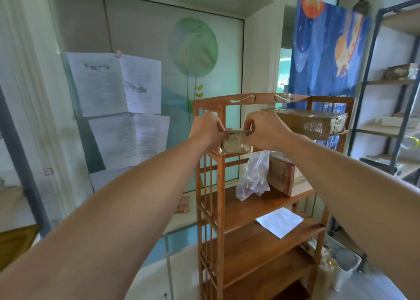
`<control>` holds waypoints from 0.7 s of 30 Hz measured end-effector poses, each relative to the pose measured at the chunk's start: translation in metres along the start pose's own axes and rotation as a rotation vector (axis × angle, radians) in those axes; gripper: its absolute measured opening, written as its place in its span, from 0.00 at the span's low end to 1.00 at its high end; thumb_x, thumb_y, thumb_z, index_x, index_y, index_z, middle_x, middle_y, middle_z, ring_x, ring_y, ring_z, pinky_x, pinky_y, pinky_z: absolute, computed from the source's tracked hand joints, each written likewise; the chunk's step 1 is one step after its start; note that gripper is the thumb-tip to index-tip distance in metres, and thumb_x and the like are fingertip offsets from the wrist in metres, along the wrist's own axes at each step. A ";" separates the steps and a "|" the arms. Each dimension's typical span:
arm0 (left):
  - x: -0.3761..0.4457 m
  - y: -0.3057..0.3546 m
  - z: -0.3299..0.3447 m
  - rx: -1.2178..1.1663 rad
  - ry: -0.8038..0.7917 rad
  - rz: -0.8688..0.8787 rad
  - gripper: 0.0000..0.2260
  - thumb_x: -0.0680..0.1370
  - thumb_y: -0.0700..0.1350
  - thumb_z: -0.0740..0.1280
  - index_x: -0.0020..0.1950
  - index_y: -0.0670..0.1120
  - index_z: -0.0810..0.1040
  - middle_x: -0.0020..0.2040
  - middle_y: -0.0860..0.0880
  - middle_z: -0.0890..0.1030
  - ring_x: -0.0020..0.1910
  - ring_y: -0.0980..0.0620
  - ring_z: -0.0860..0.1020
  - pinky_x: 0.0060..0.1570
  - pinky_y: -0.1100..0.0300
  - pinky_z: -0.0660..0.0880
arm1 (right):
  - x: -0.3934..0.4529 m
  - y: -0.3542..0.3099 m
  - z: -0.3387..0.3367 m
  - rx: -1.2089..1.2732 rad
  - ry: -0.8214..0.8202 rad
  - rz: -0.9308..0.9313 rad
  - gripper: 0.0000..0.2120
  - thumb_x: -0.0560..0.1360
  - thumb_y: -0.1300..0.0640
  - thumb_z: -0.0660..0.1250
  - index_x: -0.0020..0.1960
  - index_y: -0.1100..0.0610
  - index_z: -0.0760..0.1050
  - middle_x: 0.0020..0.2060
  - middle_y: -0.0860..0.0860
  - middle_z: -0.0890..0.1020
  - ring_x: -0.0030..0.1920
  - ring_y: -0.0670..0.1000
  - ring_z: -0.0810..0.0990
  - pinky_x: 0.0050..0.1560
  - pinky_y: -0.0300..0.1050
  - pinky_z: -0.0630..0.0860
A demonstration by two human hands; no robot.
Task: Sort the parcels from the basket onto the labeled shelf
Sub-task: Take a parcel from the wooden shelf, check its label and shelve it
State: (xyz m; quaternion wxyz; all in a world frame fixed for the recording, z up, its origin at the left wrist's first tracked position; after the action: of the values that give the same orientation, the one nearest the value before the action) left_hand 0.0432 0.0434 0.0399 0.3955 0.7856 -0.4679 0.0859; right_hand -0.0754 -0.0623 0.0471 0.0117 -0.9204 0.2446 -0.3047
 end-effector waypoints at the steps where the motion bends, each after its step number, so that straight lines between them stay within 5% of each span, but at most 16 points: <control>1: -0.003 -0.007 -0.008 -0.008 0.003 -0.020 0.03 0.78 0.39 0.74 0.48 0.44 0.87 0.46 0.49 0.84 0.47 0.51 0.82 0.42 0.62 0.74 | 0.001 -0.011 0.002 0.006 -0.004 -0.015 0.11 0.70 0.50 0.77 0.46 0.53 0.78 0.40 0.46 0.78 0.39 0.45 0.74 0.41 0.40 0.75; 7: -0.023 -0.048 -0.045 -0.160 0.019 -0.127 0.11 0.75 0.39 0.76 0.36 0.50 0.80 0.46 0.45 0.86 0.46 0.48 0.83 0.55 0.48 0.83 | 0.001 -0.059 0.017 0.075 -0.034 -0.073 0.09 0.71 0.53 0.76 0.47 0.56 0.79 0.40 0.47 0.78 0.39 0.45 0.74 0.34 0.35 0.67; 14: -0.050 -0.096 -0.103 -0.307 0.150 -0.265 0.10 0.79 0.38 0.72 0.40 0.50 0.78 0.43 0.48 0.80 0.54 0.40 0.83 0.47 0.41 0.85 | 0.011 -0.122 0.040 0.333 -0.026 -0.041 0.08 0.69 0.58 0.78 0.46 0.55 0.81 0.42 0.50 0.82 0.39 0.45 0.79 0.33 0.35 0.72; 18: -0.070 -0.119 -0.128 -0.354 0.218 -0.346 0.05 0.77 0.41 0.76 0.48 0.46 0.81 0.48 0.47 0.83 0.52 0.44 0.83 0.48 0.41 0.85 | 0.018 -0.158 0.050 0.407 -0.026 -0.073 0.09 0.68 0.58 0.78 0.48 0.58 0.86 0.42 0.53 0.86 0.44 0.52 0.84 0.47 0.46 0.83; 21: -0.081 -0.135 -0.139 -0.351 0.268 -0.364 0.10 0.71 0.40 0.80 0.45 0.47 0.81 0.48 0.47 0.84 0.54 0.41 0.84 0.48 0.41 0.84 | 0.023 -0.175 0.057 0.462 -0.055 -0.112 0.11 0.68 0.57 0.78 0.50 0.57 0.86 0.43 0.52 0.86 0.42 0.49 0.82 0.42 0.40 0.80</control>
State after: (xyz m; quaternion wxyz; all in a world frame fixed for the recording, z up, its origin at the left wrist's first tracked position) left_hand 0.1401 0.2284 0.0200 0.5927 0.7580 -0.2703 0.0341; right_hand 0.0503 0.0737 0.0428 0.2117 -0.9133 0.1167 -0.3277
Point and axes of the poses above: each hand's wrist, its own x-axis towards the middle knuckle, its own z-axis out of the palm, y = z × x, the point moved 7 cm from there along x, towards the middle knuckle
